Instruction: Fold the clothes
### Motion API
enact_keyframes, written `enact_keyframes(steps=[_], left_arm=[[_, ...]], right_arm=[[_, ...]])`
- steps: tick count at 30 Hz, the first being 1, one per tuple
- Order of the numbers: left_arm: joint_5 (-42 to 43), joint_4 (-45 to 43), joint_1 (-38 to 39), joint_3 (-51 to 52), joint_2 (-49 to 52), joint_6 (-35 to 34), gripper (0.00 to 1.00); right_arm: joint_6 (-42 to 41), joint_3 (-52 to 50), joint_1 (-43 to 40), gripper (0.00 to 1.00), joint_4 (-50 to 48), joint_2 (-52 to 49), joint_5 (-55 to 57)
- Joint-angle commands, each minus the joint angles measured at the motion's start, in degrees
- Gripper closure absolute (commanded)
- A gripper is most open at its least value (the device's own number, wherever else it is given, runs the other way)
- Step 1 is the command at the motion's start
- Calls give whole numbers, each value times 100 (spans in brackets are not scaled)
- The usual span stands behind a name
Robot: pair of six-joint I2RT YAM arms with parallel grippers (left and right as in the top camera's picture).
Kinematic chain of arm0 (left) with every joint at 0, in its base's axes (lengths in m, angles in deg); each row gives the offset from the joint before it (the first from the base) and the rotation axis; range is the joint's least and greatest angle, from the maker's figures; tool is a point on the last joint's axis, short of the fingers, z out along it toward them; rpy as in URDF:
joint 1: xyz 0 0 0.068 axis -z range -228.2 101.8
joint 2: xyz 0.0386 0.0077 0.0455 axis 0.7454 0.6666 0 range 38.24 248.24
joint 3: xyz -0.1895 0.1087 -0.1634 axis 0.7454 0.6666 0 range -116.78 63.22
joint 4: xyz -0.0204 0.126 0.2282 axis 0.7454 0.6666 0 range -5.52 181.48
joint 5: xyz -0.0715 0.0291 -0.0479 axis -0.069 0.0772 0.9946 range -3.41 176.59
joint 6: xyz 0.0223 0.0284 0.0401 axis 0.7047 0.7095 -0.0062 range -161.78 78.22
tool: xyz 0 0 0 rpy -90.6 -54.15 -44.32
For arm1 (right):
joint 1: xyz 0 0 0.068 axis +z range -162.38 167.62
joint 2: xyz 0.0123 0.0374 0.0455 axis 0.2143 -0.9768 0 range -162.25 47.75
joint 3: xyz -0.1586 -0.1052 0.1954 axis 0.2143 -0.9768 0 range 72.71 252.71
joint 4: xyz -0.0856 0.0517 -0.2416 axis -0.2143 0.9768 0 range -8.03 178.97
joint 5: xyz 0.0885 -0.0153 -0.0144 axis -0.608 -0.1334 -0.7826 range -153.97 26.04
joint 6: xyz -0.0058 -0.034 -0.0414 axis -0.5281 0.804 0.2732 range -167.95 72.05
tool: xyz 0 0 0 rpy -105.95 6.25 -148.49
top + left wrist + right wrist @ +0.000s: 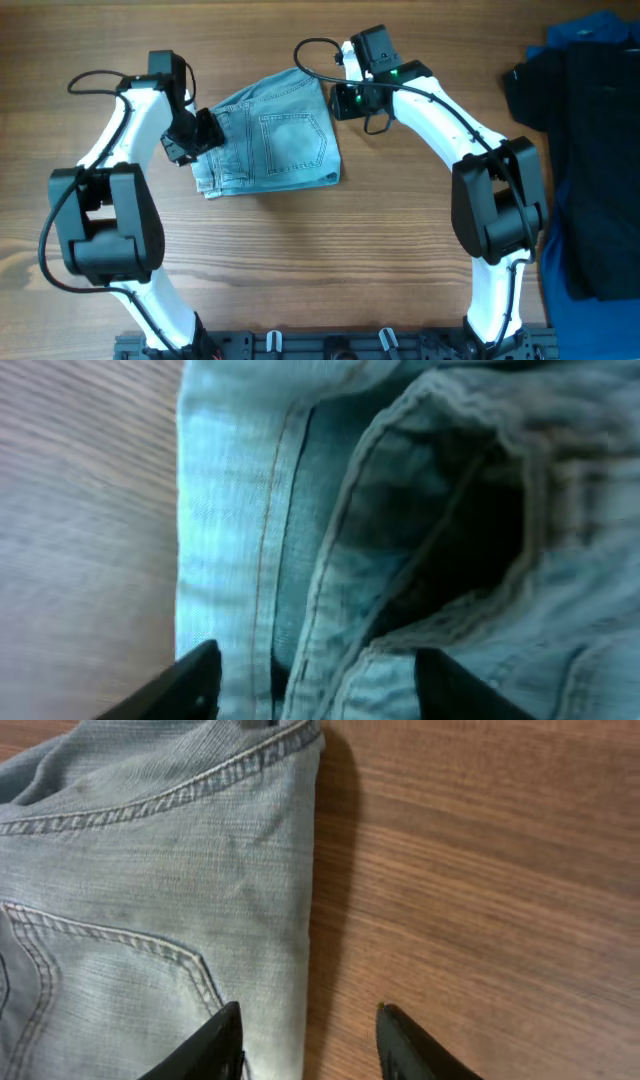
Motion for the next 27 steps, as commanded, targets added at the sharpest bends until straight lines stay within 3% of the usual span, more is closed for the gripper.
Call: enact_keyframes(steps=[1, 5, 7, 12, 18, 27], left_arm=[[151, -728, -31, 564, 2, 142, 31], [1300, -1191, -26, 782, 2, 717, 33], [1305, -1134, -17, 782, 2, 717, 38], [1427, -1095, -9, 780, -2, 719, 41], [1425, -1150, 24, 734, -313, 719, 36], [1423, -1222, 127, 739, -264, 866, 36]], right_arm=[[155, 57, -31, 55, -125, 52, 120], [140, 57, -31, 55, -140, 52, 140], [140, 57, -31, 54, -140, 52, 140], [157, 24, -31, 55, -164, 52, 162], [157, -70, -31, 50, -608, 22, 181], [157, -122, -31, 49, -654, -138, 181]])
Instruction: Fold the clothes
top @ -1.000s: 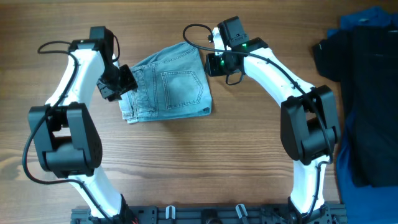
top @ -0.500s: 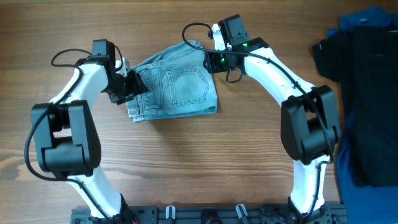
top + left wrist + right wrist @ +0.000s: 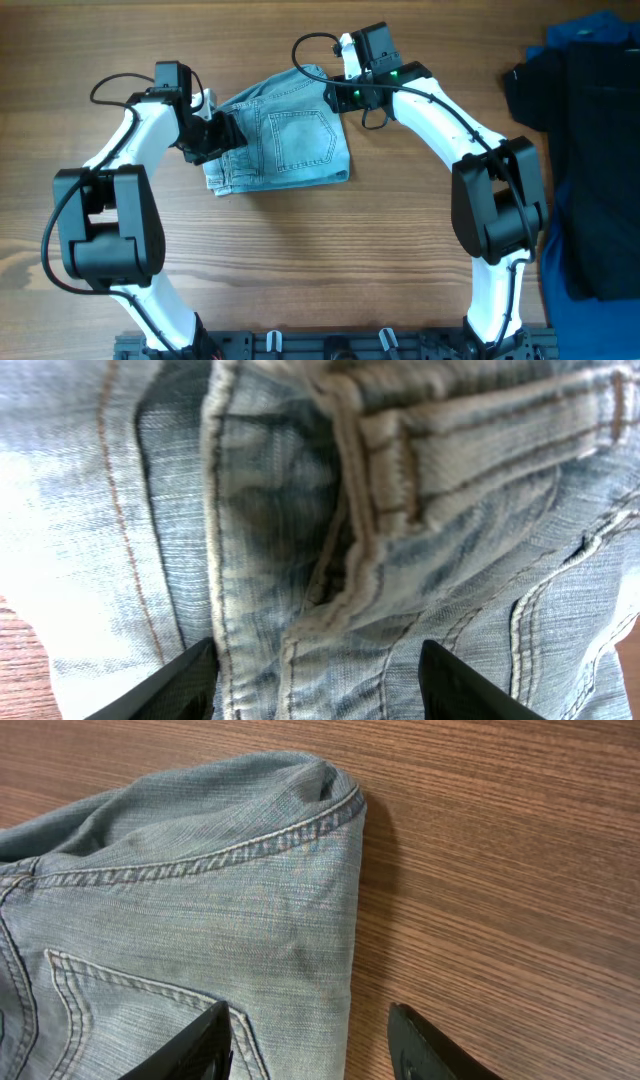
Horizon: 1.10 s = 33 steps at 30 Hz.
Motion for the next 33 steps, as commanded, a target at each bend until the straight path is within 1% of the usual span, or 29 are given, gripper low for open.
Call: enact_keyframes(steps=[1, 4, 7, 8, 9, 12, 13, 14, 15, 16, 17, 19, 21, 22, 24, 26, 27, 28, 31, 32, 33], left_arm=[[109, -22, 46, 46, -125, 168, 36], [109, -24, 59, 46, 72, 166, 36], [120, -68, 136, 46, 111, 164, 43], [269, -116, 199, 46, 107, 166, 45], [282, -122, 251, 46, 107, 168, 45], [-144, -125, 498, 46, 107, 168, 41], [-354, -125, 564, 46, 107, 166, 41], [-407, -120, 605, 46, 107, 166, 44], [-407, -122, 623, 46, 107, 164, 54], [-407, -127, 647, 44, 107, 164, 73], [-363, -125, 645, 13, 92, 144, 95], [-79, -118, 645, -131, -9, 142, 96], [155, -109, 645, -372, -245, 101, 96], [155, -109, 645, -518, -363, 98, 96], [153, -133, 645, -935, -658, -157, 96], [153, -264, 645, -1117, -763, -160, 96], [153, -525, 645, -1130, -763, -297, 96], [153, -671, 645, -1130, -761, -358, 96], [149, -1287, 645, -1130, -761, -791, 96], [129, -1569, 656, -1130, -761, -1008, 96], [107, -1722, 656, -1128, -761, -1158, 96]], right_arm=[[94, -63, -31, 49, -70, -136, 81], [96, -63, -31, 49, -74, -136, 81], [96, -63, -31, 50, -85, -136, 81], [94, -63, -31, 50, -90, -136, 81], [94, -63, -31, 50, -92, -136, 81], [87, -63, -31, 50, -87, -136, 81], [83, -63, -31, 50, -87, -136, 81], [81, -63, -31, 50, -90, -136, 81], [81, -63, -31, 50, -94, -136, 81], [81, -63, -31, 50, -92, -136, 81], [83, -63, -31, 51, -92, -136, 81], [101, -61, -37, 58, -83, -133, 79], [101, -39, -48, 59, 26, -59, 74], [101, -39, -52, 62, 138, 44, 74], [280, -39, -52, 62, 651, 503, 57], [426, -39, -52, 62, 1228, 863, 96], [546, -42, -52, 62, 1650, 1115, 98], [549, -42, -52, 62, 1856, 1209, 90], [994, -72, 39, 62, 2468, 1292, -33], [1237, -188, 133, 62, 2522, 1294, -144], [1314, -317, 205, 62, 2422, 1292, -181]])
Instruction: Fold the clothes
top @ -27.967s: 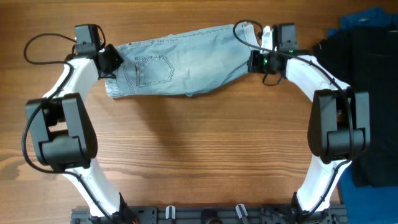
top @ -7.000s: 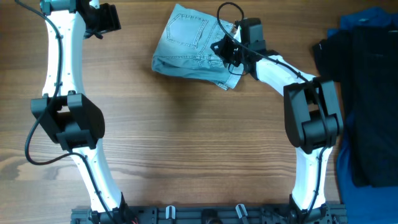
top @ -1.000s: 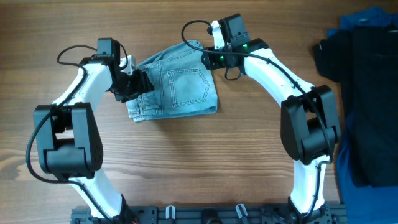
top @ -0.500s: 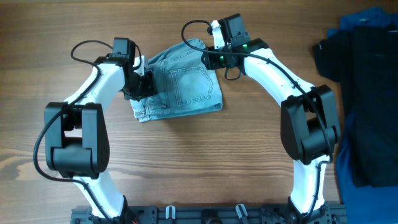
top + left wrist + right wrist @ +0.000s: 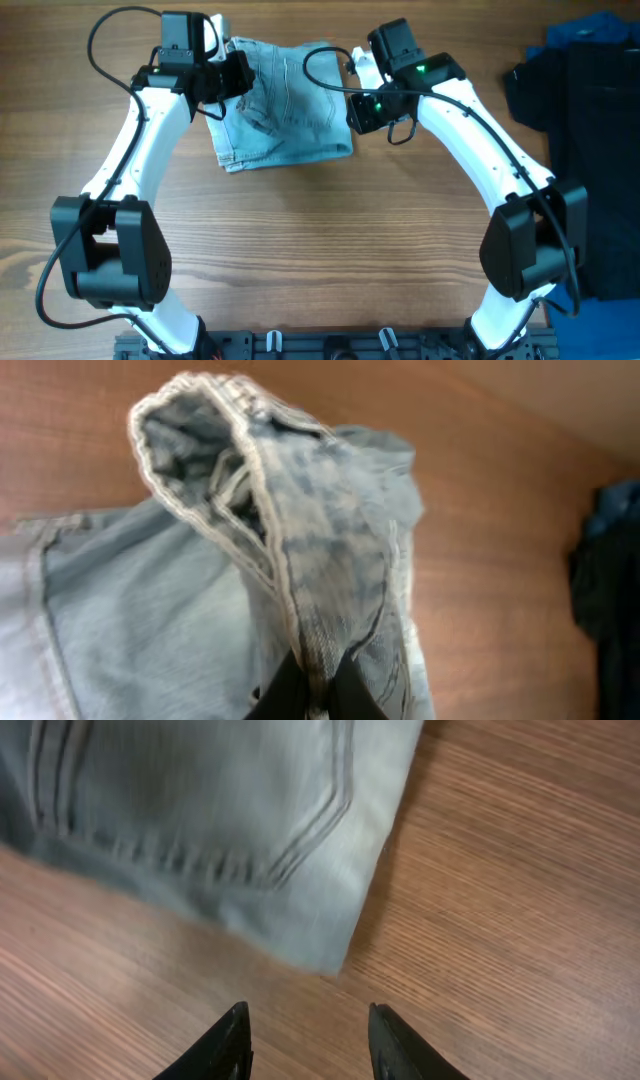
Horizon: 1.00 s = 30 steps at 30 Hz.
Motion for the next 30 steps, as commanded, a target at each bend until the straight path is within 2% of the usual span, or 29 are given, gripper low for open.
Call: enact_keyframes(steps=[1, 4, 6, 10, 13, 16, 22, 24, 26, 28, 30], left_arm=[[4, -525, 0, -129, -122, -647, 96], [-66, -407, -2, -129, -125, -802, 96], [-319, -46, -15, -129, -125, -802, 96], [-1115, 931, -13, -120, -111, -802, 96], [-1552, 1272, -11, -98, -70, -800, 96], [-1987, 1416, -13, -39, -52, -802, 96], [-2439, 1222, -15, 776, 160, -1150, 96], [-2789, 1220, -17, 960, 223, -1386, 96], [-2981, 1115, -17, 1137, 313, -1427, 96], [-3180, 988, -17, 1279, 422, -1427, 96], [-3392, 750, -17, 1469, 564, -1427, 96]], right_arm=[[483, -452, 264, 62, -269, 33, -212], [286, -1381, 361, 62, -1545, 33, -168], [264, -1657, 345, 62, -1982, 28, 103], [140, -1676, 341, 64, -2197, 24, 299], [127, -1661, 326, 64, -2400, 35, 186], [109, -1661, 326, 64, -2439, 35, 192], [-9, -1661, 264, 66, -2441, 35, 197], [-81, -1659, 153, 74, -2660, 35, 188], [-354, -1646, 37, 91, -3322, 35, 142], [-452, -1646, 20, 96, -4089, 33, 146], [-450, -1646, 31, 96, -4861, 31, 142]])
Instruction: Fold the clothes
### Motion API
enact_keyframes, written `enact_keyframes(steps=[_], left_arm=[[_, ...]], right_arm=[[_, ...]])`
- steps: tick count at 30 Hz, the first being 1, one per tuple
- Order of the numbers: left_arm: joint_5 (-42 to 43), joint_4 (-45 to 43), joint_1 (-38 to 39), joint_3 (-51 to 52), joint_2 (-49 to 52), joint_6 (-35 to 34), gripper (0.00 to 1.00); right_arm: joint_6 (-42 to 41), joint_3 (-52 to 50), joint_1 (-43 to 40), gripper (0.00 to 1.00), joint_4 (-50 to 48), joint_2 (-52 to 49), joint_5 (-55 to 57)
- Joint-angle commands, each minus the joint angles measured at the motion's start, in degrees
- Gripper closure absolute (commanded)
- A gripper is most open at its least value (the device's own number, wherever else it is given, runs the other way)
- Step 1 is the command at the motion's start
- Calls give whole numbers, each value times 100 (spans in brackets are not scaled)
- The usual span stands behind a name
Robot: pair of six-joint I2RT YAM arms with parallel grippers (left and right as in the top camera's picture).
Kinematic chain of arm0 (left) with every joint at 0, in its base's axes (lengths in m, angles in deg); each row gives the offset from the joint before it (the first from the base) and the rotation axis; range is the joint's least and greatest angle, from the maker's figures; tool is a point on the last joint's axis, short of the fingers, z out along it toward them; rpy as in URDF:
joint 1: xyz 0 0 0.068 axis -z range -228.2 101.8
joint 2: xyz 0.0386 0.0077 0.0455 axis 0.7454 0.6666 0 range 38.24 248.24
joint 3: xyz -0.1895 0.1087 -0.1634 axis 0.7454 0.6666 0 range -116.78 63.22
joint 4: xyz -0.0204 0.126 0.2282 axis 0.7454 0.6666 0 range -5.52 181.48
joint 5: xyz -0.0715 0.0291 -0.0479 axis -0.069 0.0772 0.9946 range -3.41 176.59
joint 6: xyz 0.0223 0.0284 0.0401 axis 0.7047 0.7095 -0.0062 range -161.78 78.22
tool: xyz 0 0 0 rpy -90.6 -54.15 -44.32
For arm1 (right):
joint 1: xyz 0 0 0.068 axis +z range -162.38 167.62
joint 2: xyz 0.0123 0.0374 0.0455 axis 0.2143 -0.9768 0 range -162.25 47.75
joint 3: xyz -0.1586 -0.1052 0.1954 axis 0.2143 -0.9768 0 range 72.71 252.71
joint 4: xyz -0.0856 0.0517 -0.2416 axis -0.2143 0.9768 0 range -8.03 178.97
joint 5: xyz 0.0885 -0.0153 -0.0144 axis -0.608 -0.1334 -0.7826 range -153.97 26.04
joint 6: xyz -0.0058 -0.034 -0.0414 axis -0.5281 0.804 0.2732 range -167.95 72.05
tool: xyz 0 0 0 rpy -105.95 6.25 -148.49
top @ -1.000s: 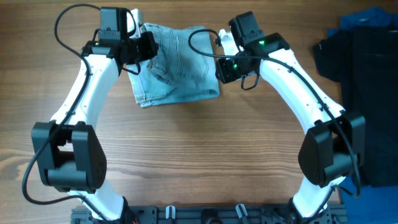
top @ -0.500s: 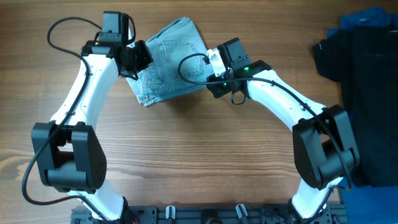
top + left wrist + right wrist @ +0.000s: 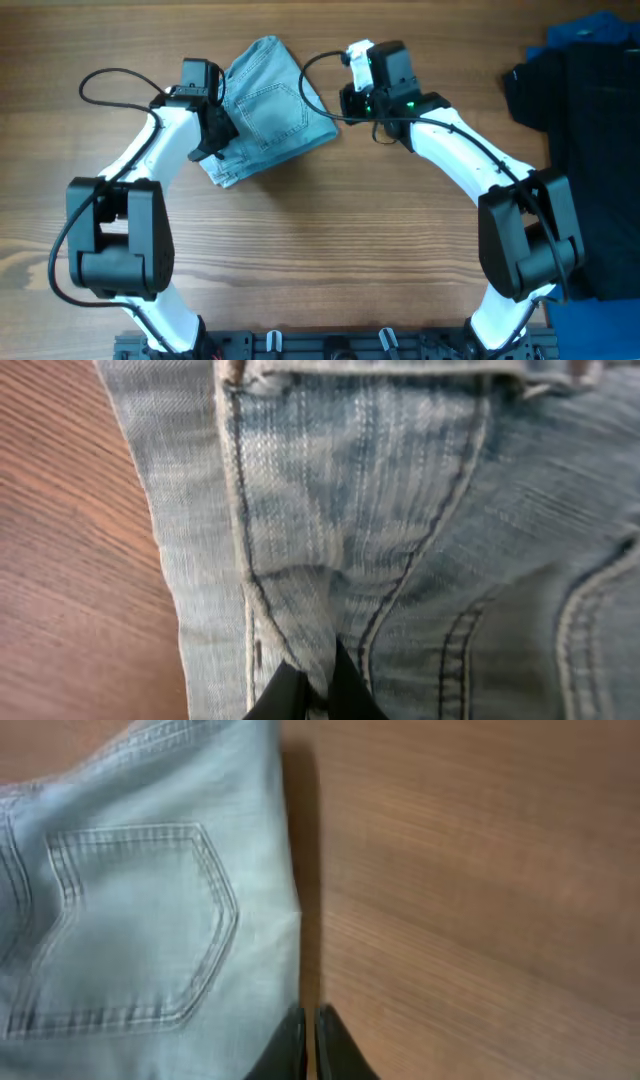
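The folded light-blue jeans (image 3: pixel 268 92) lie at the table's far middle, turned at an angle with a back pocket upward. At their left edge my left gripper (image 3: pixel 212 128) is shut on a pinched fold of denim (image 3: pixel 400 510), its black fingertips (image 3: pixel 315 695) pressing cloth between them. My right gripper (image 3: pixel 345 102) sits at the jeans' right edge (image 3: pixel 140 920). Its jaws (image 3: pixel 307 1045) are shut, with only a thin dark slit between them and no cloth seen inside, right beside the hem on the wood.
A pile of dark clothes (image 3: pixel 585 150) with a blue garment (image 3: pixel 590 30) on top fills the right edge of the table. Bare wooden tabletop (image 3: pixel 320 240) stretches in front of the jeans. Cables loop behind both arms.
The jeans have turned and now lie flat at an angle, where the left gripper held a raised fold. The left gripper has come lower and nearer. The right gripper, open before, has shut at the jeans' right edge.
Both grippers stood open at either side of the folded jeans, left at the waistband, right at the far right corner. Then the left one was shut on a lifted fold at the far side, right still open. Now the jeans lie rotated, both grippers shut.
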Motion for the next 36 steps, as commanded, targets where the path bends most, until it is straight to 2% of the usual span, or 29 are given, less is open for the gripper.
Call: enact_keyframes(steps=[1, 2, 5, 8, 11, 12, 14, 16, 17, 21, 23, 27, 31, 36], left_arm=[[-577, -289, -15, 361, 380, -116, 96], [-577, -363, -15, 374, 516, -72, 96], [-616, -697, -11, 374, 887, 824, 96], [-682, -968, 136, 374, 1108, 1530, 96], [-1532, -990, 664, 374, 1237, 1915, 96], [-1818, -922, 1051, 374, 1274, 1930, 96], [-1910, -769, 1410, 374, 1274, 1871, 96], [-2131, -544, 1565, 374, 1274, 1335, 96], [-1967, -514, 1563, 374, 1274, 1239, 96], [-1818, -509, 1665, 374, 1274, 1722, 96], [-1814, -428, 1762, 380, 1274, 1725, 96], [-1773, -343, 1611, 382, 1274, 332, 96], [-872, -400, 1113, 376, 1261, 245, 96], [710, -389, 461, 376, 1196, 367, 96]], right_arm=[[-120, 48, 20, 96, -769, 11, -79], [-9, 48, 20, 96, -962, 7, -155], [750, 44, 24, 96, -1235, -4, -286], [1078, 44, 20, 96, -1281, -4, 52], [1086, 44, 7, 96, -1386, -4, 450], [1086, 44, -13, 96, -1486, -4, 431], [1088, 44, -13, 96, -1687, -15, 428], [1080, 44, -17, 96, -1945, -101, 433], [1071, 44, -48, 96, -1969, -166, 435], [1021, 44, -302, 96, -1770, -192, 426], [1084, 44, -334, 96, -1768, -192, 50], [1058, 44, -313, 96, -1502, -317, -1257], [1316, 44, -295, 96, -1108, -1016, -1687], [1381, 79, -219, 96, -1196, -1204, -2201]])
